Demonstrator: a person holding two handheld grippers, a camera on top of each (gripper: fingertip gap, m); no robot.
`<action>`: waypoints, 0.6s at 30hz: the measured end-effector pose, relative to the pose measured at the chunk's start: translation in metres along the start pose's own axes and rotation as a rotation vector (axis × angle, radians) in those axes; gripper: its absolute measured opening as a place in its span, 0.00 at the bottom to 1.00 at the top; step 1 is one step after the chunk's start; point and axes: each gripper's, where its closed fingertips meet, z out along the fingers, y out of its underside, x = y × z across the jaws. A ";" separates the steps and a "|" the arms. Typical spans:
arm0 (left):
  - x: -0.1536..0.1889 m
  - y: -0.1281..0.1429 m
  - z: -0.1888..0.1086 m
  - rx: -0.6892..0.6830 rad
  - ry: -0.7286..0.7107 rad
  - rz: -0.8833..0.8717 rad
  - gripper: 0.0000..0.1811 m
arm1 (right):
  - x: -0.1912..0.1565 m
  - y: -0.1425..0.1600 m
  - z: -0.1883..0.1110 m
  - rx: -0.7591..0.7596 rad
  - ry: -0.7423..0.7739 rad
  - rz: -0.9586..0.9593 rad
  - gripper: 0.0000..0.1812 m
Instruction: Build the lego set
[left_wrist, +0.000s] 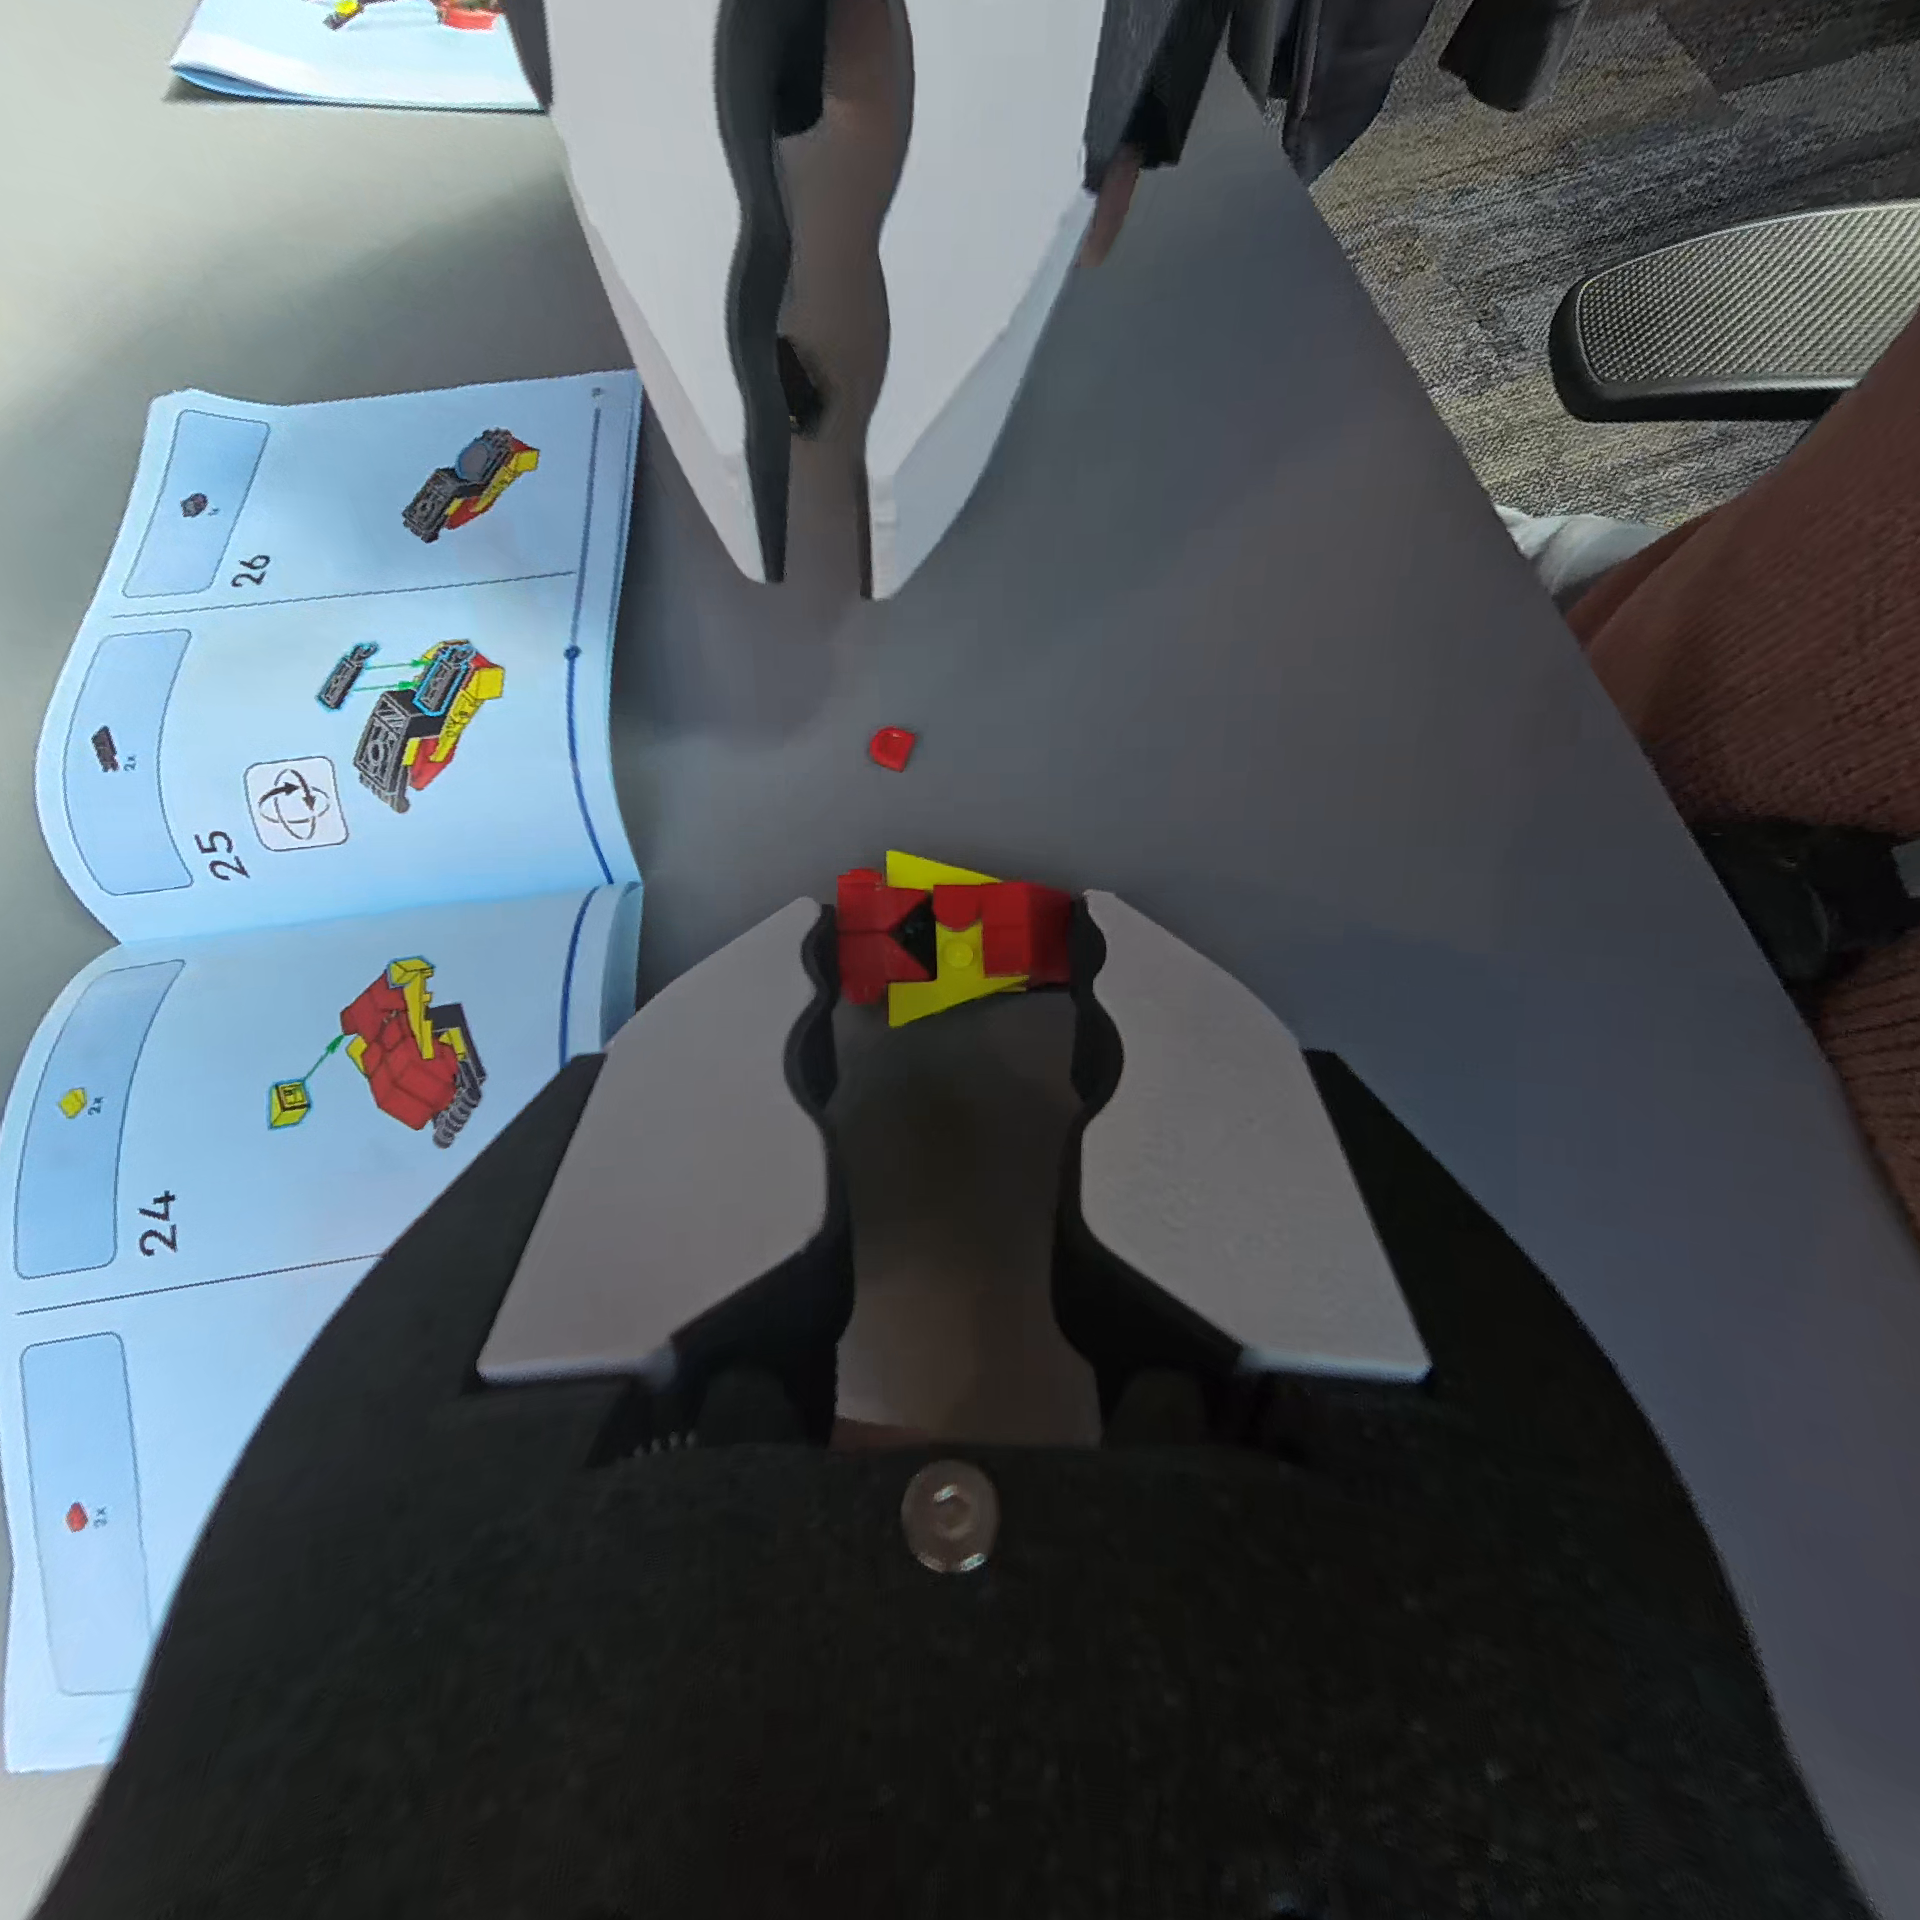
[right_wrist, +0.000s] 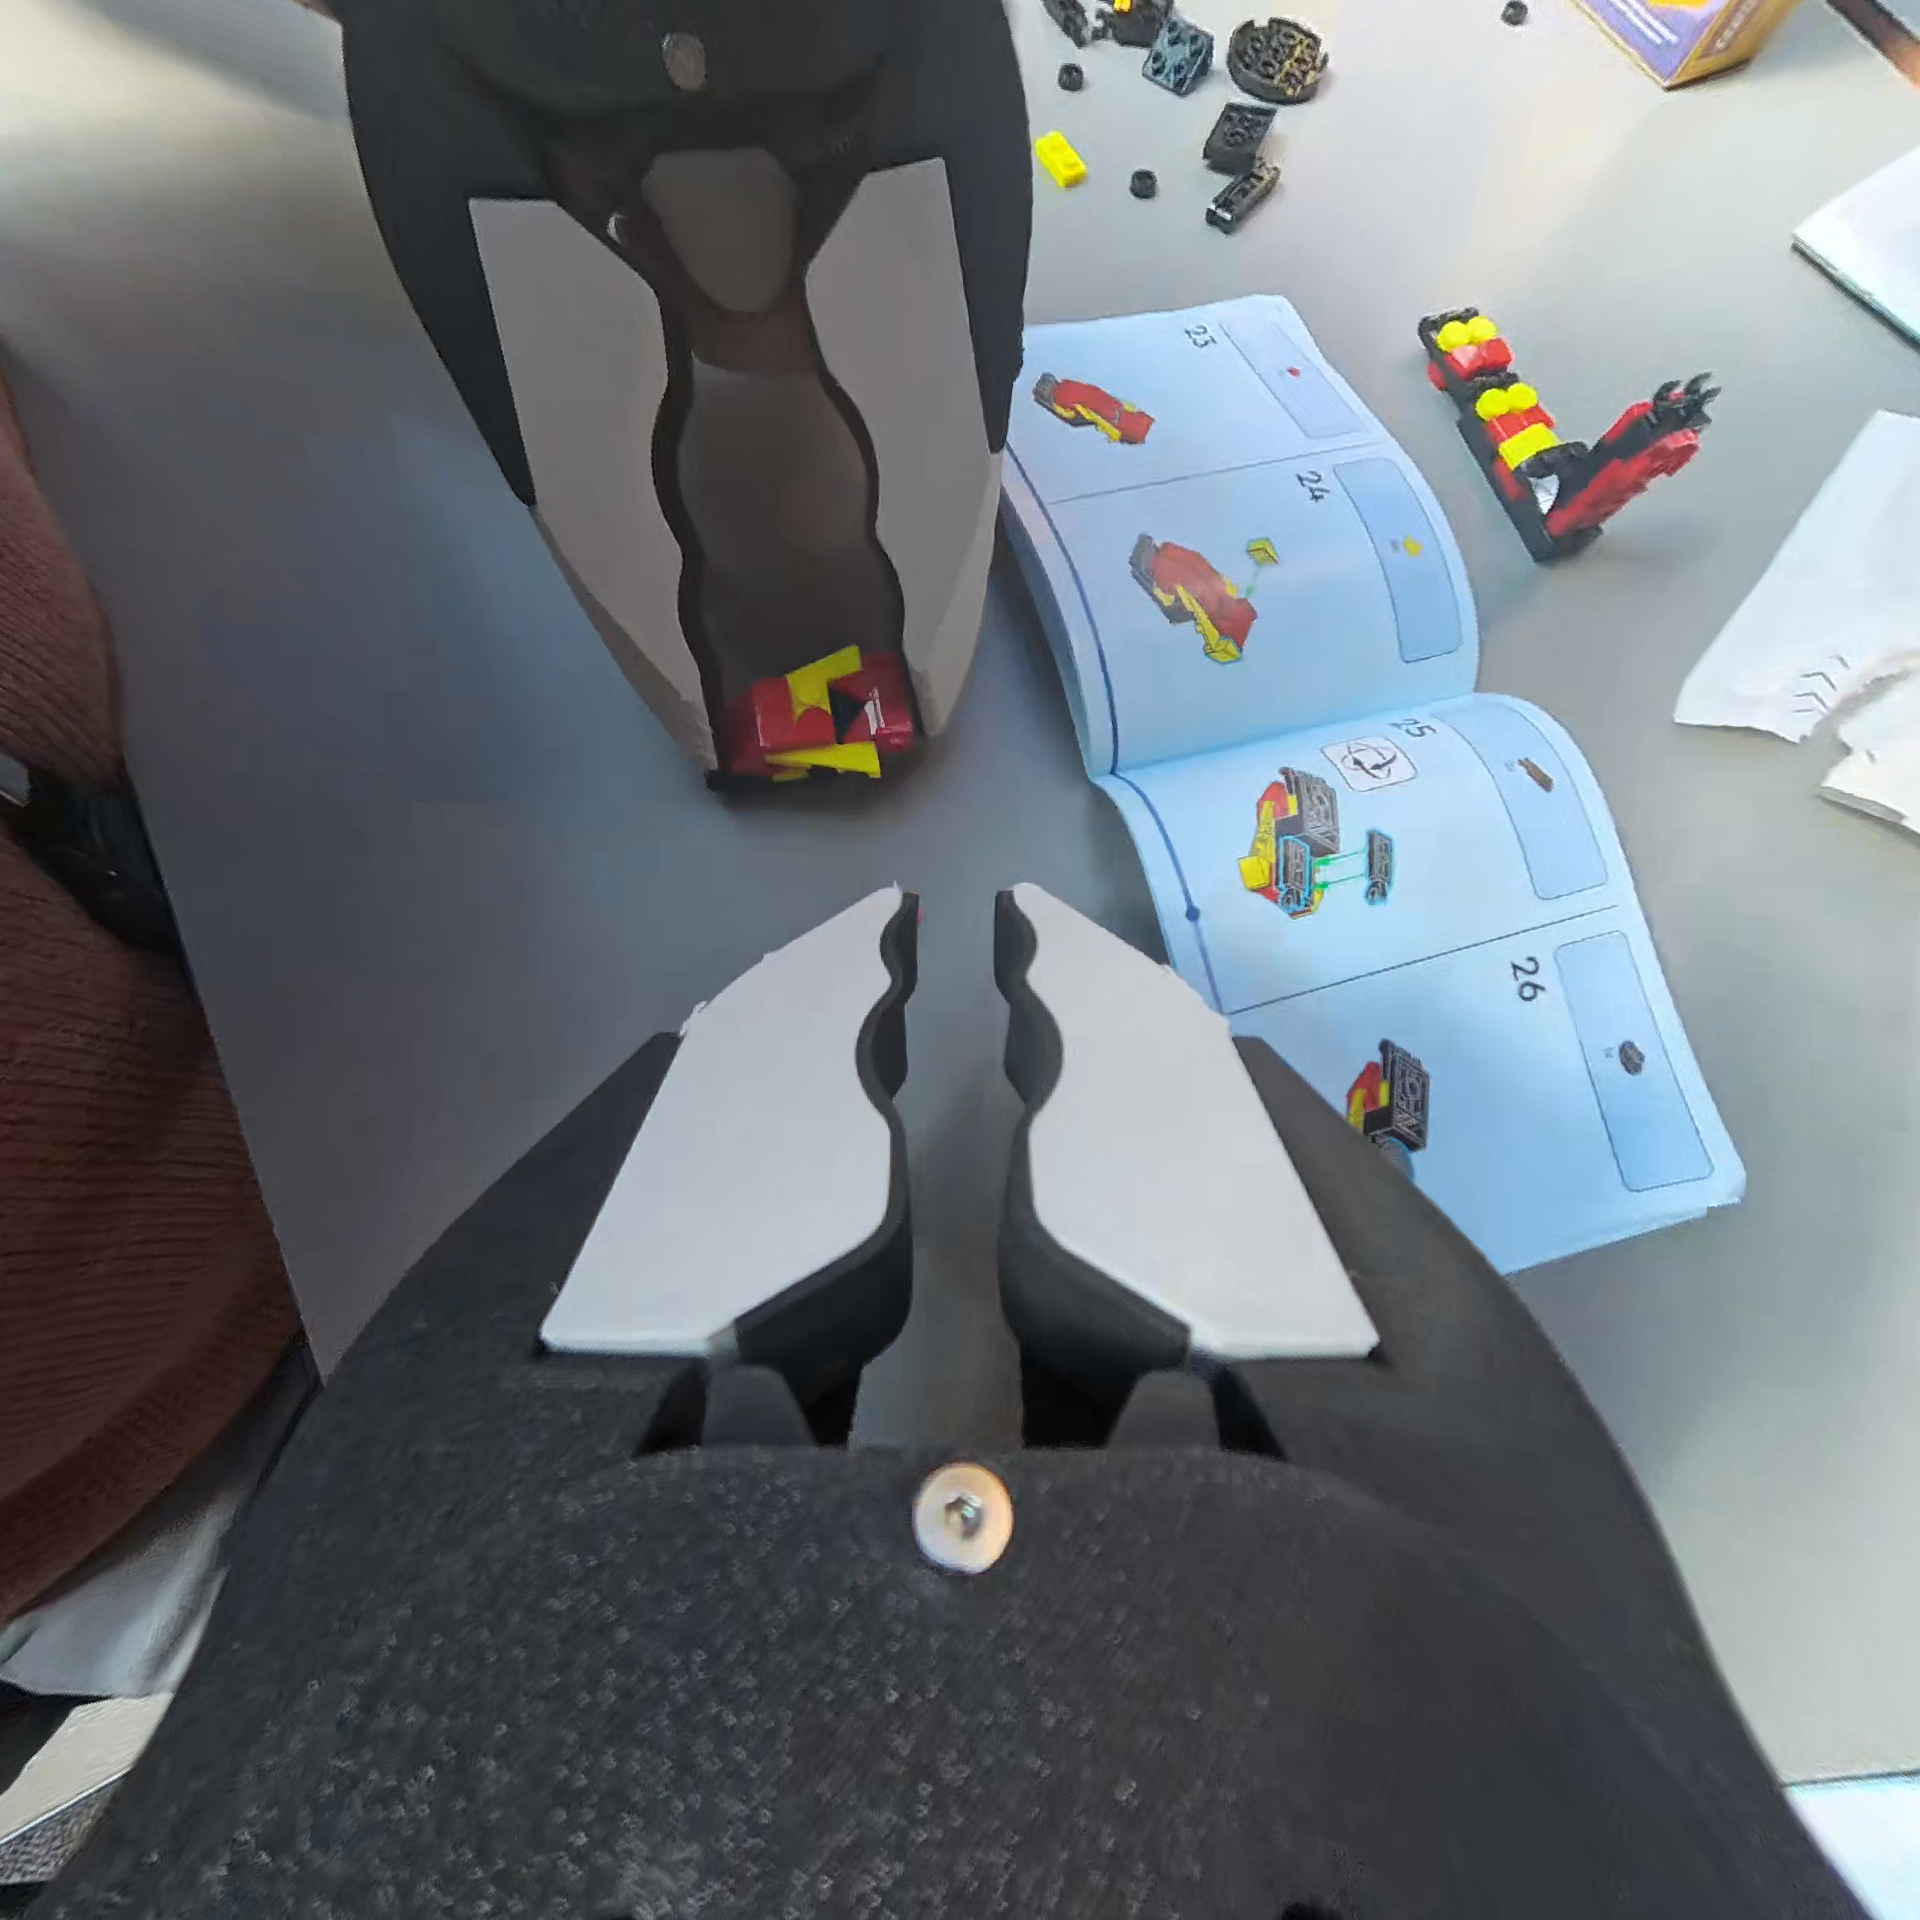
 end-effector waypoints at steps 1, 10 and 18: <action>0.002 -0.001 0.001 0.004 0.012 -0.003 0.24 | -0.004 0.005 0.004 -0.030 -0.002 0.000 0.07; 0.003 -0.013 -0.019 0.069 -0.039 -0.032 0.30 | -0.012 0.018 0.026 -0.120 0.003 0.011 0.08; -0.001 -0.015 -0.038 0.178 -0.161 -0.054 0.28 | -0.016 -0.008 0.022 0.050 -0.090 0.263 0.04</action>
